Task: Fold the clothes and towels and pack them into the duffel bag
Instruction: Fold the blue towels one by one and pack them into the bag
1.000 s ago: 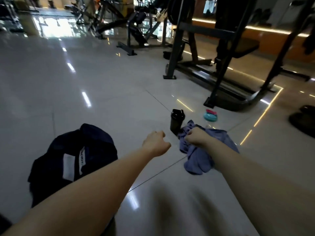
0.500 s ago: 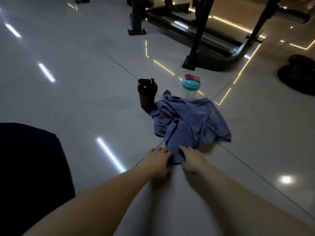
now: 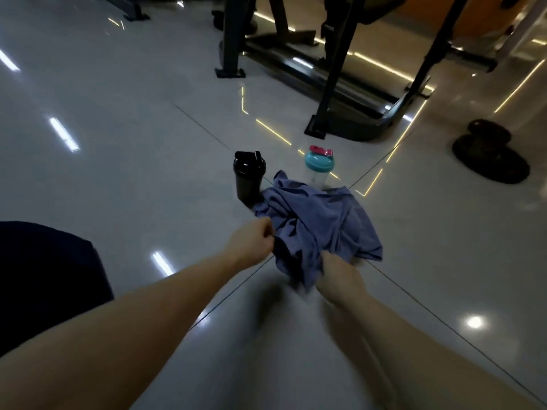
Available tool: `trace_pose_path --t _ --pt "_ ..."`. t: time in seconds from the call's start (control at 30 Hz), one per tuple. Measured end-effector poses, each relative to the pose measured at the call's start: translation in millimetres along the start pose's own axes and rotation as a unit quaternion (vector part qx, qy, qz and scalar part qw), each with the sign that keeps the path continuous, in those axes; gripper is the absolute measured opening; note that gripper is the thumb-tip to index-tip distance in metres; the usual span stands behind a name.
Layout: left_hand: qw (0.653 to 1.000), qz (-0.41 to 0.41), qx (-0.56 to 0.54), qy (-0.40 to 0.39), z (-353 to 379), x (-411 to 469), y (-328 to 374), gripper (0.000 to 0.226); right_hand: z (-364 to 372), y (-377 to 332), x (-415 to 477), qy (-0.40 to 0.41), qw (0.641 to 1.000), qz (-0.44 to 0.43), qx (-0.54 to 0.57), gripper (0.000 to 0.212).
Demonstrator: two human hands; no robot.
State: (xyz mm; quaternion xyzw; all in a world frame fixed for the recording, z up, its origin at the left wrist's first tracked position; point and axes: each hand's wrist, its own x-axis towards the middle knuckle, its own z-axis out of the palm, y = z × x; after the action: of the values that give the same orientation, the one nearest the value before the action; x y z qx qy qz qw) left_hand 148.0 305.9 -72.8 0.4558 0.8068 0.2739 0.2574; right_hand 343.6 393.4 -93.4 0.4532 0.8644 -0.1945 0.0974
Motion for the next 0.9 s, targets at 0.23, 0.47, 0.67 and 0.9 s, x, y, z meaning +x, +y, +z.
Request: trace_pose_path --t 0.23,0.47,0.67,0.9 --pt "0.941 0.087 -0.328 0.021 -84.5 8.4 131.0 0.014 -140.5 -55.6 1.0 0.181 0.953 -0.064 0.235 0.039" --pt "0.909 0.179 -0.376 0.032 -173.6 -8.3 224.1 0.006 -310.3 -72.7 -32.5 0.326 0.926 -0.028 0.188 0.009" --pt "0.918 0.150 -0.355 0.096 -205.2 -32.2 250.6 0.002 -356.2 -104.4 -83.1 0.286 0.915 -0.087 0.270 0.008" --pt "0.885 0.101 -0.417 0.179 -267.8 -83.2 209.7 0.015 -353.1 -151.6 -127.4 0.030 0.930 -0.232 0.284 0.026"
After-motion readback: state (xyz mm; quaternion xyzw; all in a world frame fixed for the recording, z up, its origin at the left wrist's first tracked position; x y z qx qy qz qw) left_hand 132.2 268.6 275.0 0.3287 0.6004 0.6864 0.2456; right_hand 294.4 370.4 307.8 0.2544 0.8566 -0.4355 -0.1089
